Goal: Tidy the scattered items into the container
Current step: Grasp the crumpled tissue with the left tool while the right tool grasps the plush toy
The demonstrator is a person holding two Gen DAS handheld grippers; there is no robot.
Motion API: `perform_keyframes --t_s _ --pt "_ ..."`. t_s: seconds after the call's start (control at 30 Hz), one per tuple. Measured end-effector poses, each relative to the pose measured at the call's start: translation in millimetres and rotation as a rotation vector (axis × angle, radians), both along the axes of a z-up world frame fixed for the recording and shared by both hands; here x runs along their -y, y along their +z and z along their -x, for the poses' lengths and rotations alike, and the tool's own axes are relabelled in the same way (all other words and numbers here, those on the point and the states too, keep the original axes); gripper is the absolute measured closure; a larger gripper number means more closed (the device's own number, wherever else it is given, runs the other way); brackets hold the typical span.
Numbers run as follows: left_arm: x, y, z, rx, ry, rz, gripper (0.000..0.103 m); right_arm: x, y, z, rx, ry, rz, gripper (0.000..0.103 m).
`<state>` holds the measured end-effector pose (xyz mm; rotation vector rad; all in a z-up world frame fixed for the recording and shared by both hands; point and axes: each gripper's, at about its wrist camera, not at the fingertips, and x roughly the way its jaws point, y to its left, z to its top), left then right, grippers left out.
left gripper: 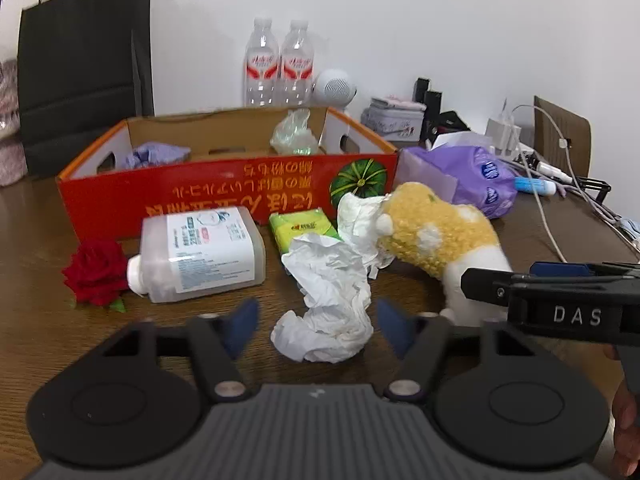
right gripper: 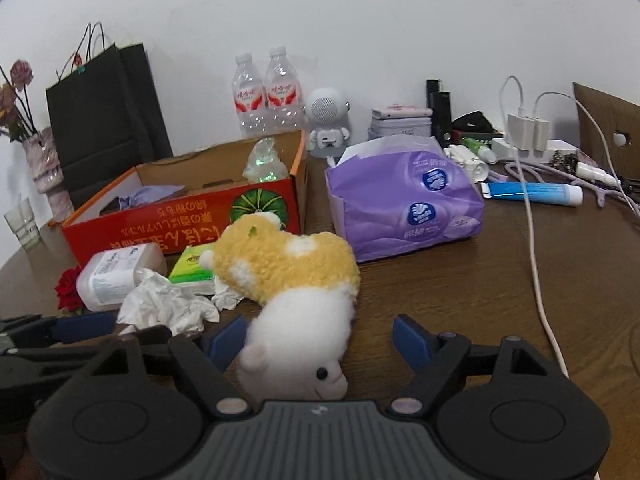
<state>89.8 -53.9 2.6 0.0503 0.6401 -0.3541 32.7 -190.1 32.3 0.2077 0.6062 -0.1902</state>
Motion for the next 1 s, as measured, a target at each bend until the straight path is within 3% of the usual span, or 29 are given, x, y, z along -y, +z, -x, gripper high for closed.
perform_keyframes --t_s 0.03,0.1,0.2,0.3,0.33,0.6,1.0 --pt "1 -2 -4 -0.014 0.0 0.002 0.051 1 -1 -3 -0.006 0.002 0.001 0.023" --pt "1 -6 -8 -0.035 0.006 0.007 0.074 3 -2 -10 -0.022 0.014 -0.005 0.023" --pt "0 -5 -7 -0.022 0.017 0.013 0.085 3 -4 -16 -0.042 0.028 -0.003 0.025" --pt "-4 -1 0 0.001 0.036 0.016 0.091 2 -7 -20 -0.064 0.04 -0.009 0.048" --pt "-7 0 2 0.003 0.05 0.02 0.091 1 -8 -21 -0.075 0.042 -0.01 0.052" --pt "-43 26 45 0.066 0.154 0.096 0.092 -3 2 0 -0.046 0.046 0.0 0.055" --pt "-84 57 120 0.152 0.226 0.112 0.092 -42 44 72 0.06 0.103 0.089 0.055"
